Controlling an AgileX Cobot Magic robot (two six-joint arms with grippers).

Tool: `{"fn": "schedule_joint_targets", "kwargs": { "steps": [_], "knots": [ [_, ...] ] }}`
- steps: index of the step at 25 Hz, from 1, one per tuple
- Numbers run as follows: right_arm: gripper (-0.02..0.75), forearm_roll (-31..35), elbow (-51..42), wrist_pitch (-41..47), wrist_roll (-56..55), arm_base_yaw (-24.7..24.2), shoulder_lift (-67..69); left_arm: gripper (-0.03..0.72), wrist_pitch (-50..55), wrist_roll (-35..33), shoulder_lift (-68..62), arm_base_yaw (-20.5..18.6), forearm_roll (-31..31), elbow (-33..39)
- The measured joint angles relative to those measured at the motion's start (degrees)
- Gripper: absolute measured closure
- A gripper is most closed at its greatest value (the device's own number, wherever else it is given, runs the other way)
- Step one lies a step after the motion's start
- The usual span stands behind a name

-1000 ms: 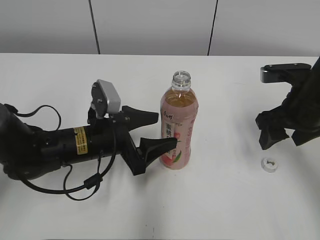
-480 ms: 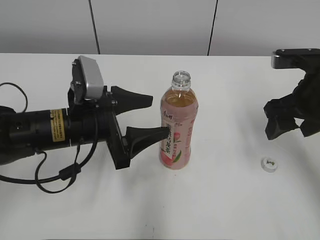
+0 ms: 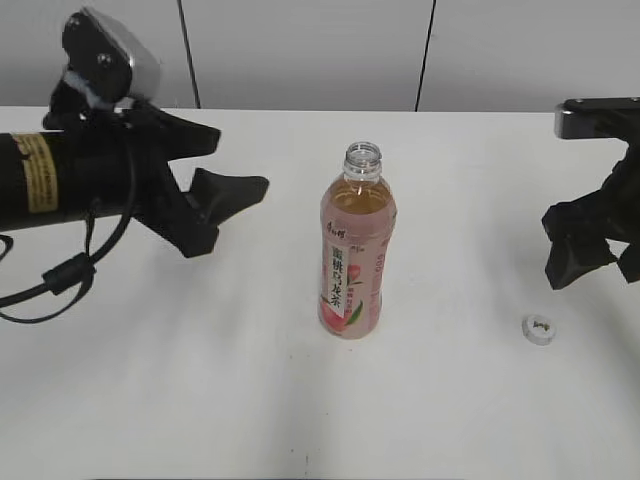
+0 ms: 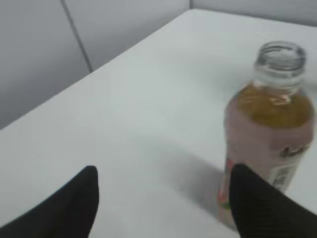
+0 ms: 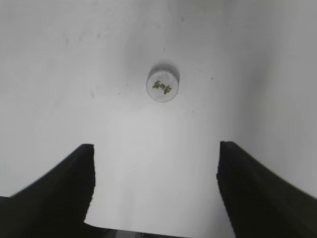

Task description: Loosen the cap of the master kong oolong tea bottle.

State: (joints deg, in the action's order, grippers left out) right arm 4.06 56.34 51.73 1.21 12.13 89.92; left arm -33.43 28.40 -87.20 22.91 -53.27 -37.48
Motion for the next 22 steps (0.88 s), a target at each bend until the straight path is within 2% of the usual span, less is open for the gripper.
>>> {"fn": "schedule_joint_targets", "kwargs": {
  "steps": [6,14,16,17,20,22],
  "knots": [
    [0.16,-0.2,0.0,2.4,0.9,0.0,-2.6,0.202,22.3,13.7,7.7,0.0,0.3,0.0],
    [0.16,-1.0,0.0,3.7,1.3,0.0,-7.2,0.219,42.0,16.2,16.2,0.0,-0.8,0.0],
    [0.16,-1.0,0.0,4.4,1.5,0.0,-8.0,0.219,47.3,13.9,18.1,0.0,3.6,0.0],
    [0.16,-1.1,-0.1,5.0,1.7,0.0,-8.4,0.22,50.0,9.9,18.9,0.0,8.0,0.0],
    [0.16,-1.1,-0.1,5.9,2.1,0.0,-9.7,0.241,56.4,-7.2,20.9,0.0,25.9,0.0],
    [0.16,-1.1,-0.1,6.7,2.2,0.0,-10.8,0.251,60.1,-15.7,22.4,0.0,37.5,0.0]
  ]
}}
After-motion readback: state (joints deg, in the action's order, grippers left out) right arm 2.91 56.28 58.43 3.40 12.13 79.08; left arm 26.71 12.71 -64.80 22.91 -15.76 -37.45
